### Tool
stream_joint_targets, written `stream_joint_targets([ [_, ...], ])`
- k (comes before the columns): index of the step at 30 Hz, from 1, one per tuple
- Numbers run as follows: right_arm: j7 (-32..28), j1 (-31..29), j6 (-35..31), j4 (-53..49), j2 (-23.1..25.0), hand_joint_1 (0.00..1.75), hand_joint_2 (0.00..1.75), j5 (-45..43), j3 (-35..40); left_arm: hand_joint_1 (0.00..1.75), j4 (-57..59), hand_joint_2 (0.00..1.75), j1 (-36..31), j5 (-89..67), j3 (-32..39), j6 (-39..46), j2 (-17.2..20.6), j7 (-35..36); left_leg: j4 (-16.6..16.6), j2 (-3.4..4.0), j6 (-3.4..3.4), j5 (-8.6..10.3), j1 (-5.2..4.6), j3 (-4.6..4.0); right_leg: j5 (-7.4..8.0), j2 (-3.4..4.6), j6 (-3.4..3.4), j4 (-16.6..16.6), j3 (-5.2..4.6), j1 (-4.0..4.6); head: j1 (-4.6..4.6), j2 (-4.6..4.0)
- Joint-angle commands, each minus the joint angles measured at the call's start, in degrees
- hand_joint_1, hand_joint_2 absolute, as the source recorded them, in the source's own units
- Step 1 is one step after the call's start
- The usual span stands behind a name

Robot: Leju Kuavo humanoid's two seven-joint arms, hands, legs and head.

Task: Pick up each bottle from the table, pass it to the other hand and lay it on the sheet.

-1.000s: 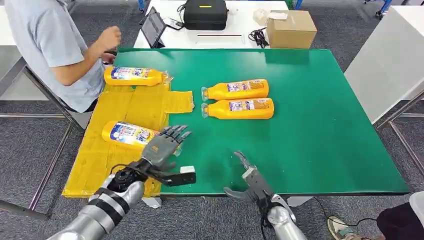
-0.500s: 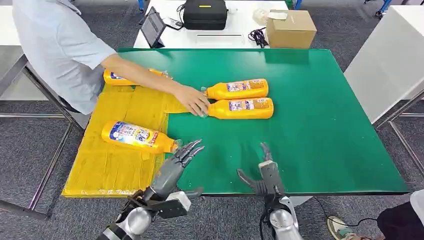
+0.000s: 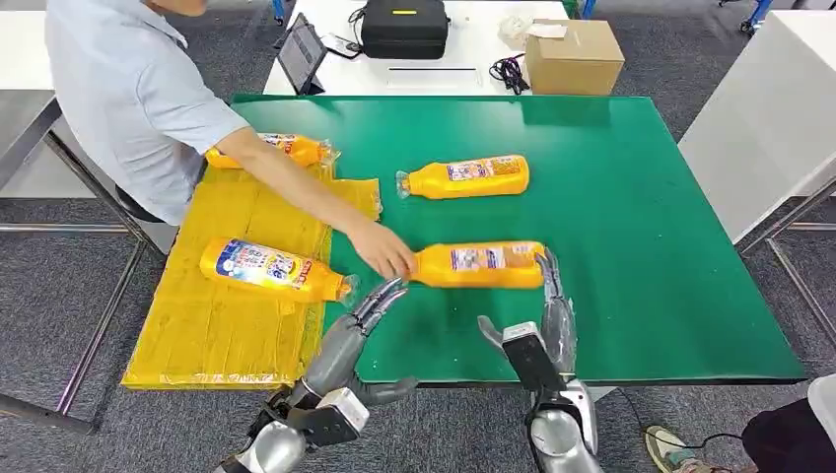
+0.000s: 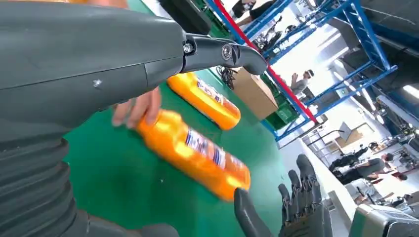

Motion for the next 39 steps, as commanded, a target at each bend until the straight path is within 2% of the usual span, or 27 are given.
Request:
stream_joint_targets([
  [1,0.01,-0.57,-0.12,-0.05,-1.27,0.0,1.75,-0.17,1.2,0.0,0.87,1.75,-0.68,0.27,0.05,-0.2,0.09,0.06,0.0,0.04,-0.05,-0.03,0.02,0.05,-0.02,0.02,-0.06,-0.02,0.05,0.02,-0.02,0.0],
  [3,-0.01,-0.68,-1.46,0.3,-1.53,0.0,1.75,1.16,1.35,0.0,0.94,1.75,-0.67,0.41,0.15,-0.1,0.08,0.05,0.01,0.05,-0.07,-0.05,0.04,0.08,-0.04,0.01,-0.1,-0.02,0.09,0.05,0.0,0.0],
  [4,0.87,-0.89,-8.38,0.97,-2.34,0.0,1.75,8.91,2.04,0.0,0.87,1.75,-0.59,0.71,0.23,0.36,-0.33,-0.12,0.04,0.09,-0.1,-0.1,0.08,0.13,-0.06,0.04,-0.14,-0.01,0.15,0.09,0.0,0.0],
  [6,7.95,-1.3,-11.98,3.07,-4.98,0.0,1.75,20.22,2.85,0.0,0.57,1.75,0.06,2.07,0.87,1.04,-1.68,0.25,0.02,0.11,-0.12,-0.11,0.1,0.17,-0.05,0.06,-0.16,-0.05,0.19,0.11,0.0,0.0],
  [9,14.29,-2.62,-13.81,8.56,-7.84,0.0,1.75,30.65,2.71,0.0,0.46,1.75,0.59,1.76,0.14,2.78,-2.61,1.16,0.0,0.03,-0.08,-0.08,0.08,0.17,-0.04,-0.01,-0.11,-0.1,0.22,0.09,-0.02,0.0],
  [10,17.71,-3.73,-14.91,11.87,-9.45,0.0,1.75,38.19,3.22,0.0,0.76,1.75,0.36,1.29,-0.67,2.97,-2.78,1.76,-0.04,-0.01,-0.04,-0.03,0.04,0.11,-0.01,-0.03,-0.06,-0.11,0.17,0.05,-0.02,0.0],
  [13,18.94,-7.16,-14.95,18.78,-9.8,0.0,1.75,39.0,2.31,0.0,1.02,1.75,-0.13,0.32,-2.23,3.81,-2.93,2.61,-0.03,0.04,-0.06,-0.07,0.06,0.17,-0.01,0.02,-0.1,-0.13,0.25,0.07,0.0,0.0],
  [15,17.28,-8.87,-13.0,21.38,-9.15,0.0,1.75,35.87,1.99,0.0,0.91,1.75,-0.47,-0.36,-2.94,4.21,-2.6,2.89,-0.01,0.12,-0.08,-0.09,0.06,0.18,0.01,0.1,-0.13,-0.14,0.25,0.07,0.0,0.0],
  [16,18.03,-9.47,-10.54,23.0,-8.78,0.0,1.75,35.45,2.21,0.0,1.06,1.75,-0.67,-1.36,-3.06,4.98,-2.51,4.44,-0.03,0.11,-0.07,-0.05,0.02,0.13,0.02,0.09,-0.1,-0.12,0.18,0.03,0.0,0.0],
  [24,25.17,-13.61,-4.45,29.47,-10.79,0.0,1.75,42.29,6.61,0.0,3.22,1.75,-1.93,0.84,-3.08,0.96,-4.0,8.61,0.01,0.14,-0.11,-0.11,0.08,0.18,-0.02,0.1,-0.15,-0.09,0.2,0.11,-0.02,0.0],
  [28,25.87,-15.43,-2.2,29.12,-12.0,0.0,1.75,43.99,8.52,0.0,3.45,1.75,-2.11,1.57,-4.07,-0.85,-4.24,9.23,0.02,0.23,-0.05,-0.07,0.04,0.1,0.02,0.17,-0.07,-0.06,0.11,0.06,-0.02,0.0],
  [39,25.37,-14.72,-1.63,26.58,-11.77,0.0,1.75,44.1,10.44,0.0,3.66,1.75,-1.92,1.51,-4.23,-1.39,-4.24,9.93,-0.01,0.25,-0.14,-0.09,0.07,0.26,-0.01,0.1,-0.18,-0.1,0.25,0.1,-0.02,0.0],
])
